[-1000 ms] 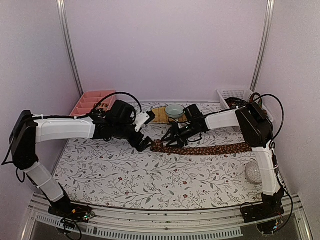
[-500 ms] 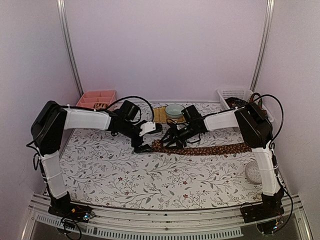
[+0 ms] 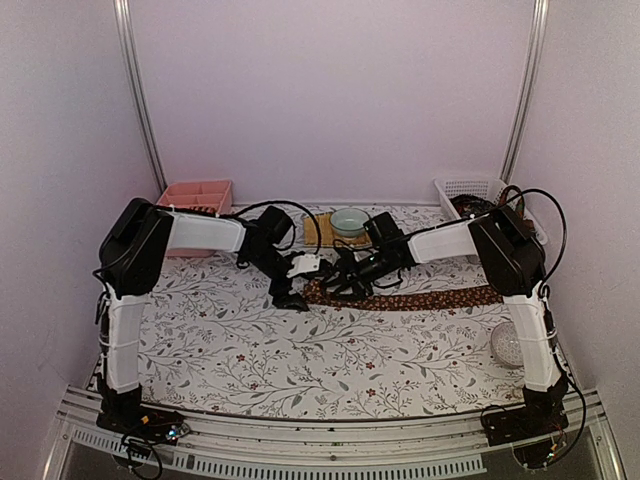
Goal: Roll the ties
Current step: Roll the tie at the center of the board.
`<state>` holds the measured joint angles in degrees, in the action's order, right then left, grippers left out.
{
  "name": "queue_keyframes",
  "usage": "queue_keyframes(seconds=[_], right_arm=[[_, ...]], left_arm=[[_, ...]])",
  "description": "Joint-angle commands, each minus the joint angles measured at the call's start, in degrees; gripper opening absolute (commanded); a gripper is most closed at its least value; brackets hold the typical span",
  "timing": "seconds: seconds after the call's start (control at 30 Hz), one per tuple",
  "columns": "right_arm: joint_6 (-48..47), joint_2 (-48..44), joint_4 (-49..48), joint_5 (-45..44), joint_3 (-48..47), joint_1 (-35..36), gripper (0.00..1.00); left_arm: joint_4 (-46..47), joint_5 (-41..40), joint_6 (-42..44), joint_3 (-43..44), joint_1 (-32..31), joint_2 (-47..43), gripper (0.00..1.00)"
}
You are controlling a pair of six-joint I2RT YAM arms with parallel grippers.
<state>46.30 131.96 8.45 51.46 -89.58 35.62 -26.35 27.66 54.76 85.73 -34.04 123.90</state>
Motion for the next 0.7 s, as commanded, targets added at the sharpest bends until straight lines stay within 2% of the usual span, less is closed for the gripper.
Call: queue_keyframes(seconds=[0.0, 0.1, 0.23, 0.4, 0.6, 0.63, 0.67], right_arm=[[0.3, -7.0, -1.4, 1.5, 0.7, -0.1, 0.49], [0.2, -7.6, -1.4, 1.5, 1.0, -0.6, 0.49], [0.2, -8.2, -1.8, 1.3, 1.4, -0.9, 0.49], [0.0, -8.2, -1.4, 0.5, 0.9, -1.0, 0.49], [0.1, -7.7, -1.1, -0.4, 0.6, -0.3, 0.49], [0.1, -7.7, -1.1, -0.4, 0.5, -0.1, 0.49], [0.1, -7.6, -1.0, -0.6, 0.4, 0.1, 0.49]], left_arm=[[-5.4, 0.7, 3.4, 4.4, 0.1, 3.8, 0.90], [-7.7, 0.6, 4.4, 6.1, -0.2, 5.6, 0.82], [-8.1, 0.4, 4.2, 6.5, -0.8, 6.4, 0.63], [-8.2, -2.4, 4.3, 5.6, -2.3, 6.5, 0.54], [-8.4, -4.2, 3.7, 5.1, -3.1, 5.8, 0.52], [-8.4, -4.4, 3.5, 5.2, -3.1, 5.7, 0.48], [-8.7, -4.7, 3.3, 5.4, -3.3, 5.8, 0.37]])
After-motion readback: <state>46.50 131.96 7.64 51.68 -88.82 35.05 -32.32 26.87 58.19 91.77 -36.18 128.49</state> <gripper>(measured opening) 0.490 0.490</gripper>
